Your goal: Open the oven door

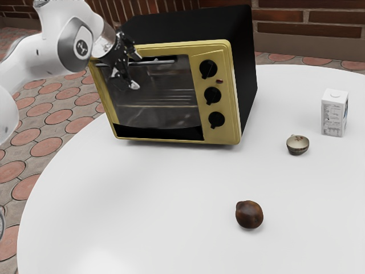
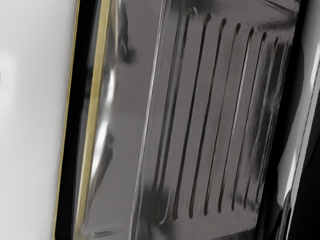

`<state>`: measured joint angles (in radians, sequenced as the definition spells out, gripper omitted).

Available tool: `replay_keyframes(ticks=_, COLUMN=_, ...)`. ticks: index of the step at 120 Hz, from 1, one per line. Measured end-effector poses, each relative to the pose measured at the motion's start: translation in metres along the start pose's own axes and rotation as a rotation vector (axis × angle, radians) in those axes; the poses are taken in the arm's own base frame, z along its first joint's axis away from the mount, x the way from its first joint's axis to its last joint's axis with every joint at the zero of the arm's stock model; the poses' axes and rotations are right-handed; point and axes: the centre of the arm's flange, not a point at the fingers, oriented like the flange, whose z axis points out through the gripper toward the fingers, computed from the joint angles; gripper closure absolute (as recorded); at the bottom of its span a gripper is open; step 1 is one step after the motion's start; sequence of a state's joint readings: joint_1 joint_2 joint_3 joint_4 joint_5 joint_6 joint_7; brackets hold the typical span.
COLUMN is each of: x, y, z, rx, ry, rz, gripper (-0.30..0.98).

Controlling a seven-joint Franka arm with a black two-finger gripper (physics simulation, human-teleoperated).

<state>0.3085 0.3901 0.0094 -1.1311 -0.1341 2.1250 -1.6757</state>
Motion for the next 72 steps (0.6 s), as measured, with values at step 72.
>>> replay_keyframes(ticks=72, x=0.006, y=-0.021, z=0.023, rx=0.04, ry=-0.012, rz=-0.005, gripper=0.01)
